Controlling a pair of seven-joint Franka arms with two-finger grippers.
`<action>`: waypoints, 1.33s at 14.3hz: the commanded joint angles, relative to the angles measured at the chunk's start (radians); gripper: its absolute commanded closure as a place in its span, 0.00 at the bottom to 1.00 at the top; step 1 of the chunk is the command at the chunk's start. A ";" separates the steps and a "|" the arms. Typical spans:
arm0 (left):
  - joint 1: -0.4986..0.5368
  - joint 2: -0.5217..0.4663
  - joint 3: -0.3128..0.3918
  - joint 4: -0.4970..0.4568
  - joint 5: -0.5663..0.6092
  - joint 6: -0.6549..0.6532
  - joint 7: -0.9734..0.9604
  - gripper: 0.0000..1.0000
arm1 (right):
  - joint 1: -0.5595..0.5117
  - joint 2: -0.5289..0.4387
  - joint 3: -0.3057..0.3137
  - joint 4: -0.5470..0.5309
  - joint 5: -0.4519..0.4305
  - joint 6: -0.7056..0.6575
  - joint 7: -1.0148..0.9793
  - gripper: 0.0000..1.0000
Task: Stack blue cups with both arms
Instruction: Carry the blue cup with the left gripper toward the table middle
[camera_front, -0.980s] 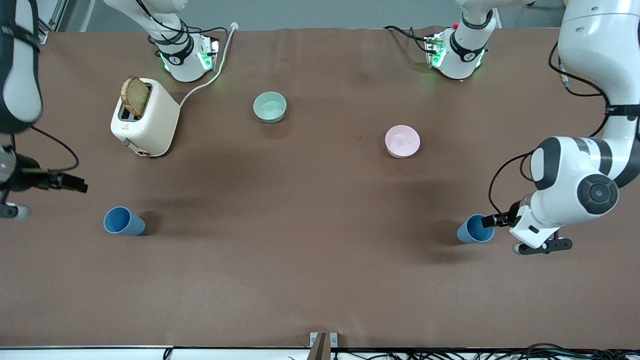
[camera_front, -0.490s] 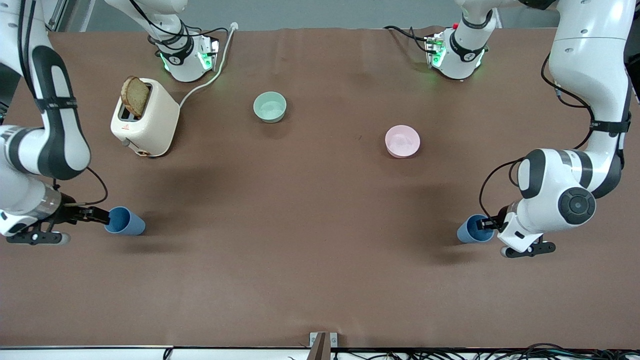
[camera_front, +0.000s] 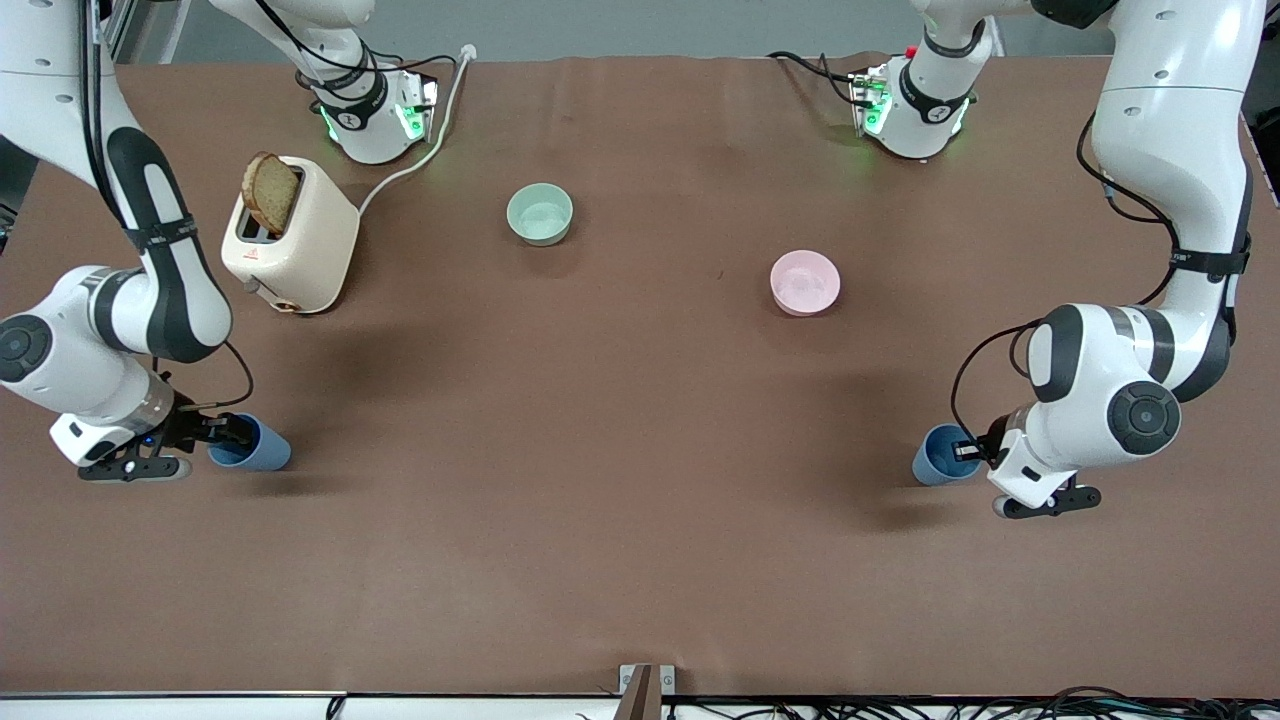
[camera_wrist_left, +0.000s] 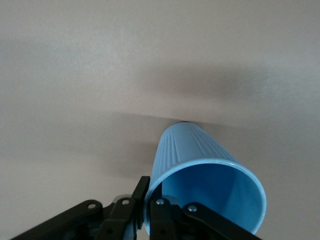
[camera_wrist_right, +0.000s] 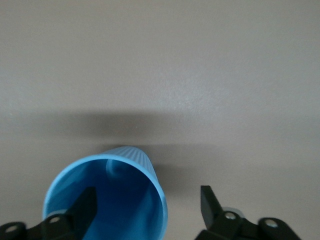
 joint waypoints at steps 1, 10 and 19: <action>-0.006 -0.098 -0.080 0.005 -0.010 -0.075 -0.092 1.00 | -0.014 0.011 0.011 -0.013 -0.009 0.027 -0.009 0.75; -0.321 -0.003 -0.328 0.048 0.007 -0.037 -0.855 1.00 | 0.000 -0.095 0.014 0.132 0.005 -0.333 0.006 0.98; -0.437 0.113 -0.328 0.052 0.090 0.071 -1.062 0.19 | 0.214 -0.233 0.191 0.165 0.037 -0.434 0.685 0.98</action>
